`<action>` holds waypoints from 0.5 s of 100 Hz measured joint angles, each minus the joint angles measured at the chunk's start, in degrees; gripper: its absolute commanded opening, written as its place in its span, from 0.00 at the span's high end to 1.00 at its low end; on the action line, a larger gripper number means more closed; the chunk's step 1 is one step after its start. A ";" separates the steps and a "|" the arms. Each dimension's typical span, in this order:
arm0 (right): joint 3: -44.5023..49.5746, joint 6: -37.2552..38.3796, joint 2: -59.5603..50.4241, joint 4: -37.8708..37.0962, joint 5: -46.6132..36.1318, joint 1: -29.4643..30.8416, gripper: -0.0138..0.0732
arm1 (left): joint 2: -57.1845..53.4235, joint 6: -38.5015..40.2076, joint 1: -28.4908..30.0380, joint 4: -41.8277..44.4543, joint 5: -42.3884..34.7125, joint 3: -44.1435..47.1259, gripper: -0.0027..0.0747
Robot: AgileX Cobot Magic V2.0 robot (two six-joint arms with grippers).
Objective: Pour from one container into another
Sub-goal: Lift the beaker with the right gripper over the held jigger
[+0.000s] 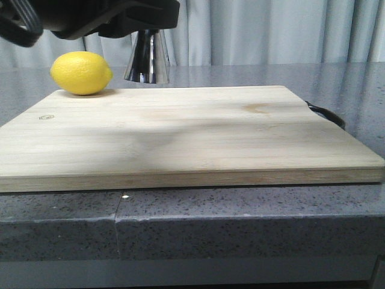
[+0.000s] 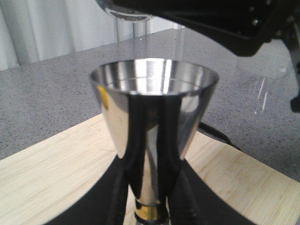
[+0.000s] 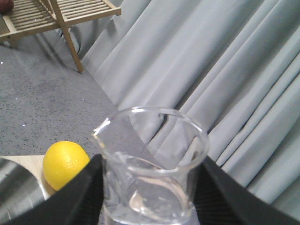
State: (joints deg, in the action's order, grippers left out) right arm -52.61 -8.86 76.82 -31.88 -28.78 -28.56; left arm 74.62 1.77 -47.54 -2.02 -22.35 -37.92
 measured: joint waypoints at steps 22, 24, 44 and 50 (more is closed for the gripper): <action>-2.00 -0.38 0.00 -8.23 2.84 0.00 0.54 | 0.00 0.13 0.00 0.00 0.10 0.00 0.88; -2.14 -0.37 0.00 -8.69 3.20 0.00 0.54 | 0.00 0.13 0.00 0.00 0.10 0.00 0.88; -3.68 -0.50 0.00 -13.02 5.21 0.00 0.54 | 0.00 0.13 0.00 0.00 0.10 0.00 0.88; -4.11 -0.50 0.00 -14.04 5.63 0.00 0.54 | 0.00 0.13 0.00 0.00 0.10 0.00 0.88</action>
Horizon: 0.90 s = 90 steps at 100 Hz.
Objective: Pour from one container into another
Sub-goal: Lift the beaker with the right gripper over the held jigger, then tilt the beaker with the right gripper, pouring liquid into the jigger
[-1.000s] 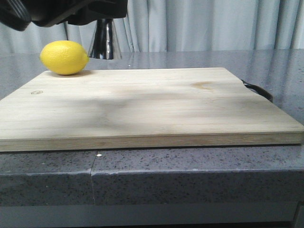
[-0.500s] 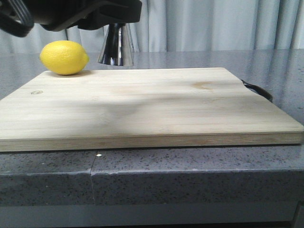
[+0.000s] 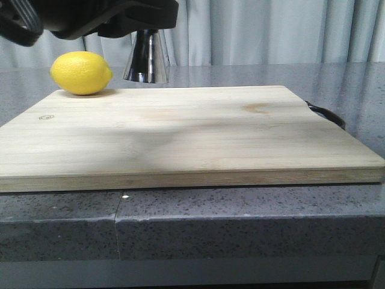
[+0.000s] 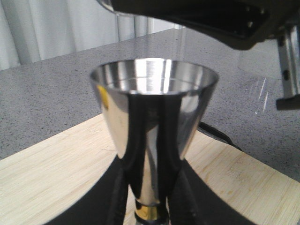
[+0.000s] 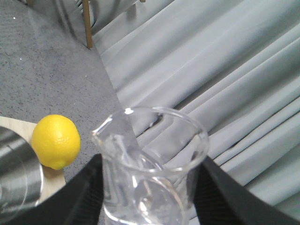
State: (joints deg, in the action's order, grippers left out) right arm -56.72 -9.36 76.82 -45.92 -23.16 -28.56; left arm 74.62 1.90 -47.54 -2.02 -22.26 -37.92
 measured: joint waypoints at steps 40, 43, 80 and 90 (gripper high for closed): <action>-0.82 -0.65 0.00 -7.18 0.97 0.00 0.54 | 0.00 0.08 0.00 0.00 0.00 0.00 0.88; -0.82 -0.65 0.00 -7.62 0.97 0.00 0.54 | 0.00 0.08 0.00 0.00 0.00 0.00 0.88; -0.82 -0.79 0.00 -12.47 0.97 0.00 0.54 | 0.00 0.08 0.00 0.00 0.00 0.00 0.88; -0.82 -0.79 0.00 -13.76 0.97 0.00 0.54 | 0.00 0.08 0.00 0.00 0.00 0.00 0.88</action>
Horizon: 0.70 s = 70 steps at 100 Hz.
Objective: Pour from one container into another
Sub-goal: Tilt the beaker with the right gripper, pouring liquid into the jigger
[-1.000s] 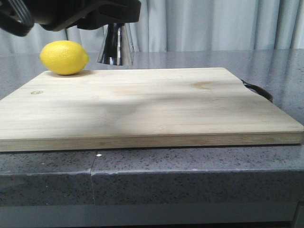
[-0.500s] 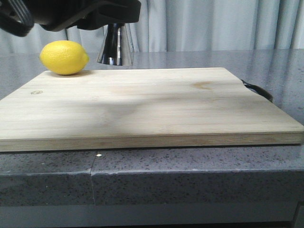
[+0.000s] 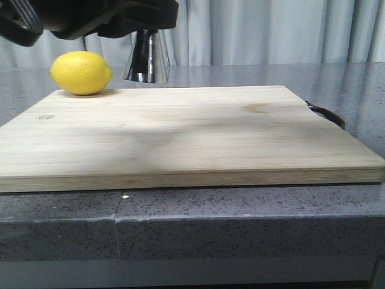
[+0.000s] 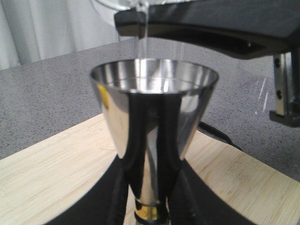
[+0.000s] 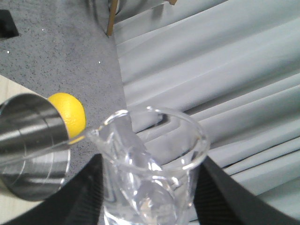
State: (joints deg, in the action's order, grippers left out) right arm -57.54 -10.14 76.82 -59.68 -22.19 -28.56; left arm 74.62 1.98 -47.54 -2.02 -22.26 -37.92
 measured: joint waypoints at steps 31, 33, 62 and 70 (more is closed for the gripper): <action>0.00 -2.42 0.00 -1.95 0.14 0.00 0.54 | 0.00 0.00 0.00 0.00 0.00 0.00 0.88; 0.00 -2.61 0.00 -1.95 0.13 0.00 0.54 | 0.00 0.00 0.00 0.00 0.00 0.00 0.88; 0.00 -5.32 0.00 -2.08 0.36 0.00 0.54 | 0.00 0.00 0.00 0.00 0.12 0.00 0.88; -0.04 -6.15 0.00 -2.08 0.46 0.00 0.54 | 0.00 0.00 0.00 0.00 0.12 0.00 0.88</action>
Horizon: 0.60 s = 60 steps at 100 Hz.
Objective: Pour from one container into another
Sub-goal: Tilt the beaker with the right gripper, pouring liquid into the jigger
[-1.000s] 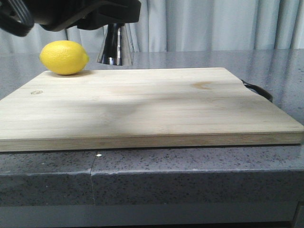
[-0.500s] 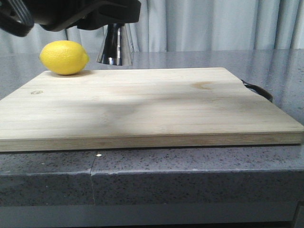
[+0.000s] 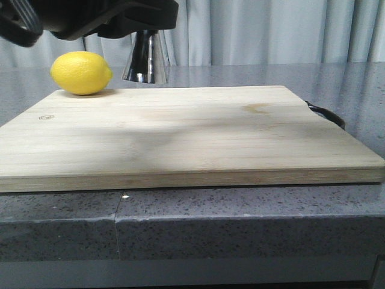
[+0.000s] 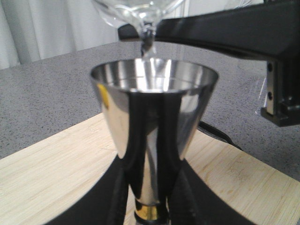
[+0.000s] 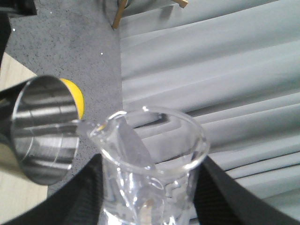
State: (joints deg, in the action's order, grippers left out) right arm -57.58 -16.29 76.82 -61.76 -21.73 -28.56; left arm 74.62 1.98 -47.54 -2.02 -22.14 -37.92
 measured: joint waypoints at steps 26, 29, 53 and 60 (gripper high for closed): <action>0.00 -2.50 0.00 -0.79 0.03 0.00 0.54 | 0.00 0.00 0.00 0.00 0.00 0.00 0.88; 0.00 -2.95 0.00 -0.89 0.03 0.00 0.54 | 0.00 0.00 0.00 0.00 0.00 0.00 0.88; 0.00 -5.18 0.00 -2.62 0.03 0.00 0.54 | 0.00 0.00 0.00 0.00 0.12 0.00 0.88; 0.00 -5.75 0.00 -2.86 0.03 0.00 0.54 | 0.00 0.00 0.00 0.00 0.12 0.00 0.88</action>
State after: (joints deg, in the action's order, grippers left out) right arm -57.58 -22.05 76.82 -64.62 -21.70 -28.56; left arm 74.62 1.98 -47.54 -2.02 -22.02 -37.92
